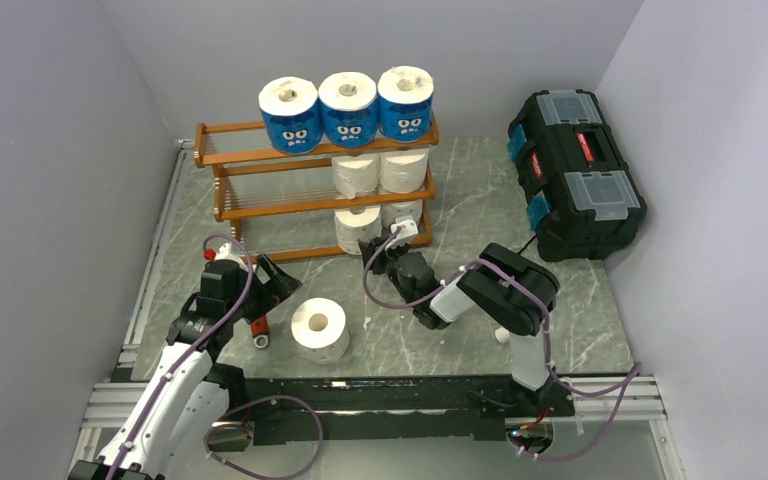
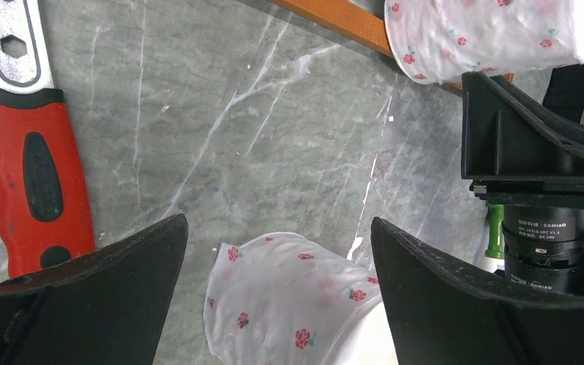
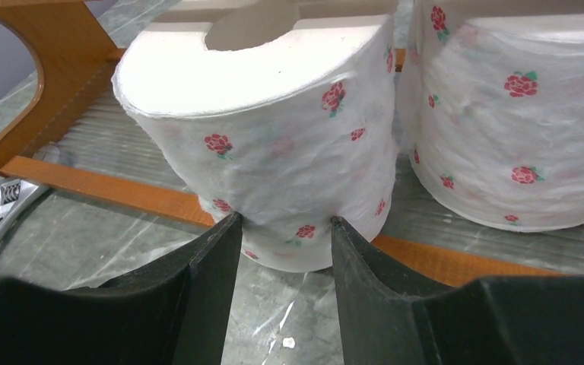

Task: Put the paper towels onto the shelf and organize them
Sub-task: Place the paper towel on the shelf.

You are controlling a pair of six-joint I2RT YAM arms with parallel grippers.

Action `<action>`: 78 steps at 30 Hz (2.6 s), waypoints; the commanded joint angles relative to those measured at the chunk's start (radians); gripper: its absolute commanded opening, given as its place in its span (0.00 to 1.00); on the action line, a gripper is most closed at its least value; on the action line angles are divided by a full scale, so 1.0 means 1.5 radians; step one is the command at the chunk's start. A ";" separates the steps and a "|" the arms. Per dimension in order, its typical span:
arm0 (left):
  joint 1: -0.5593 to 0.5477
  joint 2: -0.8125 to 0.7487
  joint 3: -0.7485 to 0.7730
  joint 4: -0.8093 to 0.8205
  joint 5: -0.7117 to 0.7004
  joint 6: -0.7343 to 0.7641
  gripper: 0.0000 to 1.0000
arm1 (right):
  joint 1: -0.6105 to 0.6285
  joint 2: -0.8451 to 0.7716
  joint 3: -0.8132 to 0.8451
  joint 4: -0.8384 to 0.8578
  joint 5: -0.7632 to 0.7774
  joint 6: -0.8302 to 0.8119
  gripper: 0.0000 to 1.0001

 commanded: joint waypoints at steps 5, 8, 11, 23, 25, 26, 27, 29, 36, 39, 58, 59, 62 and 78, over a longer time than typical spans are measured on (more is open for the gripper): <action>-0.002 -0.005 -0.005 0.003 -0.004 0.008 0.96 | 0.002 0.024 0.042 0.005 0.025 0.010 0.48; -0.002 -0.005 -0.006 0.002 -0.004 0.007 0.97 | 0.001 0.029 0.052 0.001 0.031 0.007 0.48; -0.002 -0.004 -0.008 0.003 -0.003 0.008 0.97 | -0.001 0.035 0.064 -0.006 0.039 0.005 0.48; -0.002 -0.001 -0.009 0.006 -0.002 0.008 0.97 | -0.016 0.052 0.107 -0.022 0.040 0.018 0.48; -0.002 0.000 -0.008 0.006 -0.002 0.009 0.97 | -0.018 0.055 0.112 -0.024 0.042 0.022 0.49; -0.002 0.000 -0.008 0.006 -0.002 0.009 0.97 | -0.018 0.056 0.113 -0.024 0.043 0.024 0.50; -0.002 0.001 -0.009 0.006 -0.002 0.008 0.97 | -0.019 0.056 0.114 -0.024 0.043 0.026 0.50; -0.002 0.001 -0.010 0.007 0.000 0.007 0.97 | -0.019 0.056 0.113 -0.022 0.044 0.028 0.51; -0.002 0.010 -0.007 0.014 0.006 0.005 0.96 | -0.020 0.014 0.080 -0.012 0.026 0.039 0.53; -0.002 0.015 -0.004 0.017 0.008 0.006 0.96 | -0.019 -0.028 0.048 -0.021 0.002 0.048 0.56; -0.002 0.033 0.028 0.014 0.006 0.007 0.96 | -0.005 -0.091 0.002 -0.086 -0.105 0.105 0.10; -0.002 0.033 0.027 0.015 0.007 0.006 0.96 | -0.004 -0.079 0.001 -0.068 -0.105 0.106 0.10; -0.002 0.030 0.029 0.012 0.006 0.006 0.96 | -0.003 -0.044 0.012 -0.034 -0.102 0.113 0.08; -0.002 0.005 0.022 -0.016 -0.005 0.011 0.96 | 0.006 0.070 0.107 -0.018 -0.027 0.131 0.09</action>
